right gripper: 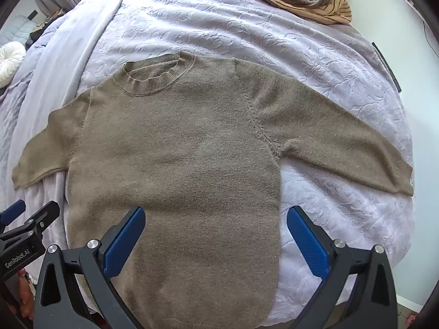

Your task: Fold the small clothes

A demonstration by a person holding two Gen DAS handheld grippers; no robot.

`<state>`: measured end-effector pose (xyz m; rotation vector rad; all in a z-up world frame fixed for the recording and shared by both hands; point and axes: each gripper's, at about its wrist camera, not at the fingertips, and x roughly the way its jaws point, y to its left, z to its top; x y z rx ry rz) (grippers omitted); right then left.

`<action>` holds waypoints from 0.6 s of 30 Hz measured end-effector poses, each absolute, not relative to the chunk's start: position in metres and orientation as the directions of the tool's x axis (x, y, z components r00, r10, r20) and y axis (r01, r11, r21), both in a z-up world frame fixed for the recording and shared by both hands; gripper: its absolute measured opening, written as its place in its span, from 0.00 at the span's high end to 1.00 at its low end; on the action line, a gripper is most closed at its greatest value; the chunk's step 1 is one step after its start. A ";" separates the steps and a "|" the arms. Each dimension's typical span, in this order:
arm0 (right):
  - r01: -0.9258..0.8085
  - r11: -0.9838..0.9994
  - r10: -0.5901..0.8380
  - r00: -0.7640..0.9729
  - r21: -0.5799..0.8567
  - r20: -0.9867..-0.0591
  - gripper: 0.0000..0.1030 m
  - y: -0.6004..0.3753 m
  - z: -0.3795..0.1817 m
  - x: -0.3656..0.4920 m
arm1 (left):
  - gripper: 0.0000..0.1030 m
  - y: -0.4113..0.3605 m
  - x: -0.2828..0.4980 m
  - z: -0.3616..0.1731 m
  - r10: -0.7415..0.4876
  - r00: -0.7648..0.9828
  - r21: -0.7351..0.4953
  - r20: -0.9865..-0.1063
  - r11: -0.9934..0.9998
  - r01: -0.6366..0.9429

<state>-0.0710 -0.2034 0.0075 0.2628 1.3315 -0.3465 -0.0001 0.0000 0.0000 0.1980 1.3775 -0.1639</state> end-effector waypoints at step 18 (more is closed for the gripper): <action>0.365 0.931 -0.095 0.197 -0.017 -0.976 0.00 -0.209 0.005 -0.068 | 0.00 0.006 -0.004 0.000 -0.004 0.196 0.041 -0.981 0.973 0.226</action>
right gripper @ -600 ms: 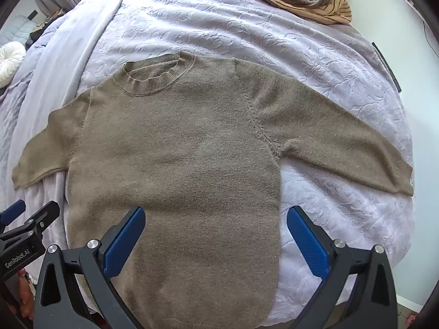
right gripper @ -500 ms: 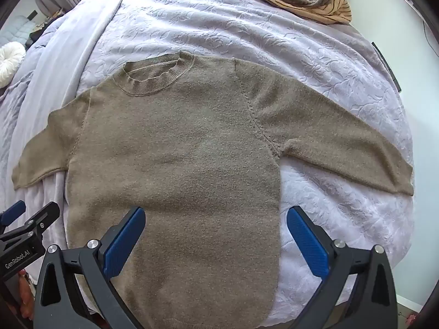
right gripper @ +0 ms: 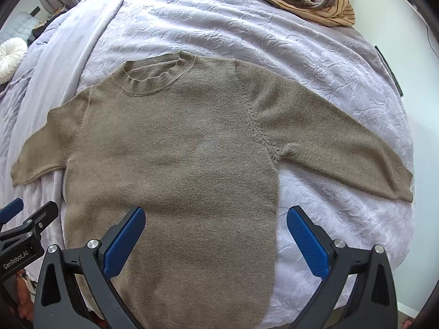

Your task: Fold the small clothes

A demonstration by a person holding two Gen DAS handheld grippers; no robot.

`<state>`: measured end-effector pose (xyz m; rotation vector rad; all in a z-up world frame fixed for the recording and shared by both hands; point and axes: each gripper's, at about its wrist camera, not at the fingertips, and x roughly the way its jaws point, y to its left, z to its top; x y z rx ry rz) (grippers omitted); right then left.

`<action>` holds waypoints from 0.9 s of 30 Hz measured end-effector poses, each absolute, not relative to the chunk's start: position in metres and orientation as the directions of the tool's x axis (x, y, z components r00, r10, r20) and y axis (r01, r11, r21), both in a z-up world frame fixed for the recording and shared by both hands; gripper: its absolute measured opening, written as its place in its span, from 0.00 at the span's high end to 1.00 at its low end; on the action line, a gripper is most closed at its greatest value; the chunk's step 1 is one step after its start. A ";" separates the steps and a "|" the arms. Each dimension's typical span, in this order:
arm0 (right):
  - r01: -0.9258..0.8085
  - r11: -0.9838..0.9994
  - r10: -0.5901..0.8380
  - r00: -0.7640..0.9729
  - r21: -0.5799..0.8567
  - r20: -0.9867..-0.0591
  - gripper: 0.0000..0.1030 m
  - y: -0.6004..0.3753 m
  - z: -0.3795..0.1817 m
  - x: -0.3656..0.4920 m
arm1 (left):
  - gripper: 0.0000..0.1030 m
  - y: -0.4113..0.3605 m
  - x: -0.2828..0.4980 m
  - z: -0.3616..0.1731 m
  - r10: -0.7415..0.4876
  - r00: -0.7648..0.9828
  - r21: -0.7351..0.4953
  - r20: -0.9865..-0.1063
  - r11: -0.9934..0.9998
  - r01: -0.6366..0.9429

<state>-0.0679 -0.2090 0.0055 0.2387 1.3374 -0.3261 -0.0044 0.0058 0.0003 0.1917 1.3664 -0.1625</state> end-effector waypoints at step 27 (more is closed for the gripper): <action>0.296 0.955 -0.036 0.230 0.034 -0.972 0.00 -0.231 0.006 -0.071 | 0.00 -0.018 -0.018 0.014 0.027 0.214 0.058 -0.977 0.988 0.141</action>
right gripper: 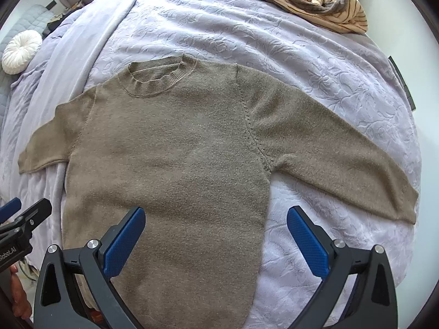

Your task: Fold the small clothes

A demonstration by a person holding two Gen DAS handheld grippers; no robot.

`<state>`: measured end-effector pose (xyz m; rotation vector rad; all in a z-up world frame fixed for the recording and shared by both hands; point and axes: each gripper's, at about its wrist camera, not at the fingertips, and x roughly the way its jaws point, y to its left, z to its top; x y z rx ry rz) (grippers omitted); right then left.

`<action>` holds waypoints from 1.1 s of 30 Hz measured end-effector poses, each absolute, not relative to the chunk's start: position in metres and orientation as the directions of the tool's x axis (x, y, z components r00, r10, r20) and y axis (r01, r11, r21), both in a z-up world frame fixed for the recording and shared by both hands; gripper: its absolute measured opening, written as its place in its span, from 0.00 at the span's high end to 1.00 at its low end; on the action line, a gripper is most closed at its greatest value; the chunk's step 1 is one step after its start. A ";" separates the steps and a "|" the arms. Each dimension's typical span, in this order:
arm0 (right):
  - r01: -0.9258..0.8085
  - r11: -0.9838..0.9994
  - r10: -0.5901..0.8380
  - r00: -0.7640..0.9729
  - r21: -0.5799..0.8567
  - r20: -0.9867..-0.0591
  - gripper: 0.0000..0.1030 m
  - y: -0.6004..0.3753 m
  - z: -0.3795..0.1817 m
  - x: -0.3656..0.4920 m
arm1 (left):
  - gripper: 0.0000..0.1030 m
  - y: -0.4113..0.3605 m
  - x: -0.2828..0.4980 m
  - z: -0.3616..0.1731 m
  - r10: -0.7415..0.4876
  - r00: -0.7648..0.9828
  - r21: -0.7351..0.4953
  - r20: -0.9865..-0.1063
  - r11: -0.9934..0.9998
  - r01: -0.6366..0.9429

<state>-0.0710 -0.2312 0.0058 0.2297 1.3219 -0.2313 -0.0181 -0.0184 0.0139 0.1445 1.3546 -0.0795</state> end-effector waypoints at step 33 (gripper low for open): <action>0.443 0.896 -0.093 0.204 0.007 -0.975 0.00 -0.170 0.007 -0.064 | 0.00 0.063 0.021 -0.015 -0.066 0.182 -0.022 -0.981 0.972 0.236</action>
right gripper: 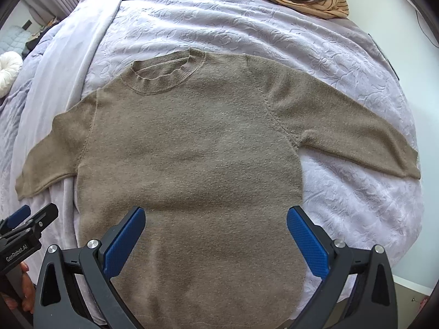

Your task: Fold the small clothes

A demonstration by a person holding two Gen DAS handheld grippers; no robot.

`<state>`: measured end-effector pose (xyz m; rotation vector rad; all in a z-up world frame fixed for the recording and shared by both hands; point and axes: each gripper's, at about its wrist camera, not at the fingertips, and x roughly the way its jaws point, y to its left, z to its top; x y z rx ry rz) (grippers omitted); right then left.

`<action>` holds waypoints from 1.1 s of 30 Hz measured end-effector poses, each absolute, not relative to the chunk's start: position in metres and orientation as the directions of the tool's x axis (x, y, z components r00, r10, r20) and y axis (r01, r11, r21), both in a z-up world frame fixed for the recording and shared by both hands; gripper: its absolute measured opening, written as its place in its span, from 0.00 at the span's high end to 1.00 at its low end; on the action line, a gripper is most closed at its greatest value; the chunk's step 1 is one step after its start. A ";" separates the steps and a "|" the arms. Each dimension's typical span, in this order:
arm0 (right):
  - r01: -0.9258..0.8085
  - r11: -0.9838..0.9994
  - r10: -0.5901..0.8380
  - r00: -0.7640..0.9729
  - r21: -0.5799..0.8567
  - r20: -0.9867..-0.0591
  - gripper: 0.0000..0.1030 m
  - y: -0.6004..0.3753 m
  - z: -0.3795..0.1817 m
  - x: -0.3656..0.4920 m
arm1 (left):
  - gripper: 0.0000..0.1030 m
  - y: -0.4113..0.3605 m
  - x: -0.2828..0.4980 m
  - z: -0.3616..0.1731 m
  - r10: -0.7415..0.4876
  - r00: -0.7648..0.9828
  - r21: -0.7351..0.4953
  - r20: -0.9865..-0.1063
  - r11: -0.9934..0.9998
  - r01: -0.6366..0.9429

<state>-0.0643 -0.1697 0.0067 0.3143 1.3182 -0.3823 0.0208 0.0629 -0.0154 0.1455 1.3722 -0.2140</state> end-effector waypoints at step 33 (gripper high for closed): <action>0.146 0.988 0.018 0.185 0.045 -0.983 0.00 -0.035 -0.023 -0.010 | 0.00 0.329 0.093 -0.097 -0.407 0.414 -0.526 -0.814 0.818 -0.231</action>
